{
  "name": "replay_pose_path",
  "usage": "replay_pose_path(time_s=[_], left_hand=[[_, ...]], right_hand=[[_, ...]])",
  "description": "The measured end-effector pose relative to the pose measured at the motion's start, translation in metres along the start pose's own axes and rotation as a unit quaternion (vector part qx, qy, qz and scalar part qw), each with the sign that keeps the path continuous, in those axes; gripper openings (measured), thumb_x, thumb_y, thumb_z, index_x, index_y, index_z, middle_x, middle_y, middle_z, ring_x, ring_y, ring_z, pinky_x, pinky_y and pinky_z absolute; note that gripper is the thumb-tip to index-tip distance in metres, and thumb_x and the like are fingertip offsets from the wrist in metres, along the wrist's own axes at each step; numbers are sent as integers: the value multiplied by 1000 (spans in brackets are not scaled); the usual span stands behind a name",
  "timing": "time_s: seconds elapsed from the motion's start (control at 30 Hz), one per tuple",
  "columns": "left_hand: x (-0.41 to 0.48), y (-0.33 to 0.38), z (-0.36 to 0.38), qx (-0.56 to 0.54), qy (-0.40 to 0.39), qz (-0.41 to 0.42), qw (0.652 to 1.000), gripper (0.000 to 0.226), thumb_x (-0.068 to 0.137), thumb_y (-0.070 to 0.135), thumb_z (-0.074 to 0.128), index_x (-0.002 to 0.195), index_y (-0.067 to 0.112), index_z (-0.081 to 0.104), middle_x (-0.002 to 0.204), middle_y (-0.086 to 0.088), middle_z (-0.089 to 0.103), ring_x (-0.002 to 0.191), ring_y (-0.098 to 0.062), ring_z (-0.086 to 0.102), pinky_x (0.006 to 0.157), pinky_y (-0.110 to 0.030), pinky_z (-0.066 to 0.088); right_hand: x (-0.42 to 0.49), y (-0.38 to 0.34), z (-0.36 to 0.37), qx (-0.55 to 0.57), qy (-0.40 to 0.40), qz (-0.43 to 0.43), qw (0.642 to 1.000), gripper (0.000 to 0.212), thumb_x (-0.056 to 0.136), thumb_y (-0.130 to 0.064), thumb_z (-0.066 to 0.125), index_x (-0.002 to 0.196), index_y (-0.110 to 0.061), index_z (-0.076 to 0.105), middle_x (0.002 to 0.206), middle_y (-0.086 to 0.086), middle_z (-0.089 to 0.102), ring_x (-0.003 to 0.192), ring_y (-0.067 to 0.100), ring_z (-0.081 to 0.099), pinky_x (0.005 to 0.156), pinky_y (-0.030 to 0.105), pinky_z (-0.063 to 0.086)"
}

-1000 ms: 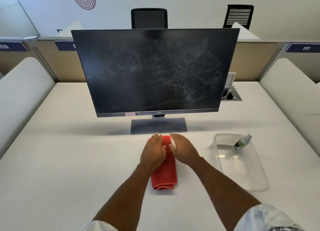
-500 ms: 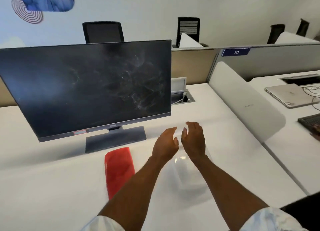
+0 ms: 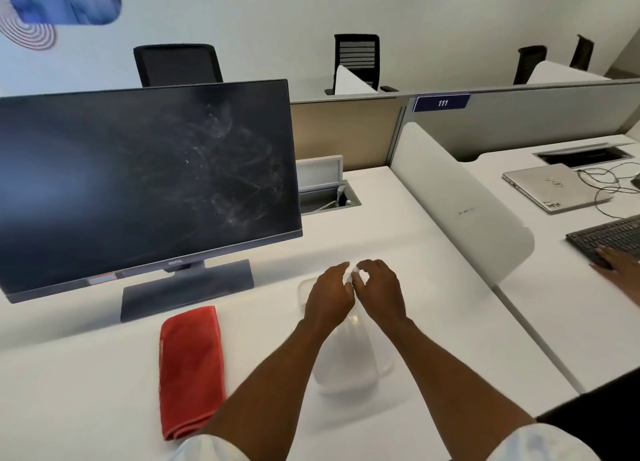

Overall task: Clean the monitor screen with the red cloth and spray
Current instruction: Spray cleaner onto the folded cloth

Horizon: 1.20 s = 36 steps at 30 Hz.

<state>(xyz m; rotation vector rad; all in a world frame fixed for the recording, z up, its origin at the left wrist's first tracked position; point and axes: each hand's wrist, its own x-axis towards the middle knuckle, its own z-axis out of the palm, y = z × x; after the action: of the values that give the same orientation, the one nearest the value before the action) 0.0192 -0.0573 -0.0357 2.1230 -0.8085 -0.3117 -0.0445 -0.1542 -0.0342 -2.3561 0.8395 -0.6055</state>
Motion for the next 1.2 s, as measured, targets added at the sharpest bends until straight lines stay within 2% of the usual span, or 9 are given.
replay_pose_path(time_s=[0.1,0.2,0.33,0.5,0.6,0.73,0.9,1.0,1.2], left_hand=[[0,3,2,-31,25,20,999,24,94,18,51,112,15,65,114,-3,68,106,-19,60,86,-15,33],[1,2,-1,-58,29,13,998,22,94,26,53,112,24,65,111,5,70,101,-11,62,85,-18,43],[2,0,-13,-93,65,-1,994,20,92,29,57,111,25,65,105,7,71,93,-11,65,82,-22,52],[-1,2,-40,-123,115,-17,986,24,94,34,56,113,21,64,106,5,70,87,-9,63,78,-13,47],[-9,-3,-65,-134,148,-30,980,24,93,39,55,110,23,63,100,10,67,83,-9,63,79,-16,52],[-22,-18,-102,-129,201,-62,969,24,92,41,57,109,24,61,96,13,63,75,-4,60,70,-8,48],[-44,-46,-140,-118,220,-109,962,33,90,42,60,112,18,61,104,4,67,89,-15,65,80,-22,52],[-59,-62,-154,-125,238,-112,957,23,90,36,61,103,18,63,98,3,69,83,-13,66,79,-26,56],[-88,-100,-171,-147,222,-168,949,25,95,32,54,111,16,64,103,6,67,85,-12,64,78,-20,53]], right_hand=[[5,-1,-2,30,-2,-22,999,10,90,-22,58,92,-16,65,88,0,67,73,18,61,66,25,45],[11,-11,-4,68,-5,-43,997,5,90,-22,60,89,-17,61,82,-2,67,62,14,59,59,20,44],[19,-33,-3,127,1,-82,988,10,91,-17,60,97,-12,66,90,-1,70,75,11,63,66,13,47],[25,-70,-1,184,-10,-87,979,7,90,-13,62,94,-16,67,90,-8,65,78,6,61,67,2,46],[25,-97,4,218,-38,-80,972,4,92,-18,62,94,-19,65,90,-5,67,81,9,63,74,12,53],[17,-134,21,239,-67,-60,967,25,94,-28,60,114,-14,67,109,1,70,96,16,65,88,30,56],[-2,-172,53,239,-89,-96,962,24,94,-33,59,115,-22,62,107,-8,66,93,13,65,81,19,53],[-13,-185,73,212,-115,-128,962,23,95,-35,58,115,-24,62,107,-7,67,88,10,62,76,10,49],[-39,-190,100,180,-327,-110,921,48,96,-46,48,143,-38,36,137,-5,53,119,22,58,89,31,52]])
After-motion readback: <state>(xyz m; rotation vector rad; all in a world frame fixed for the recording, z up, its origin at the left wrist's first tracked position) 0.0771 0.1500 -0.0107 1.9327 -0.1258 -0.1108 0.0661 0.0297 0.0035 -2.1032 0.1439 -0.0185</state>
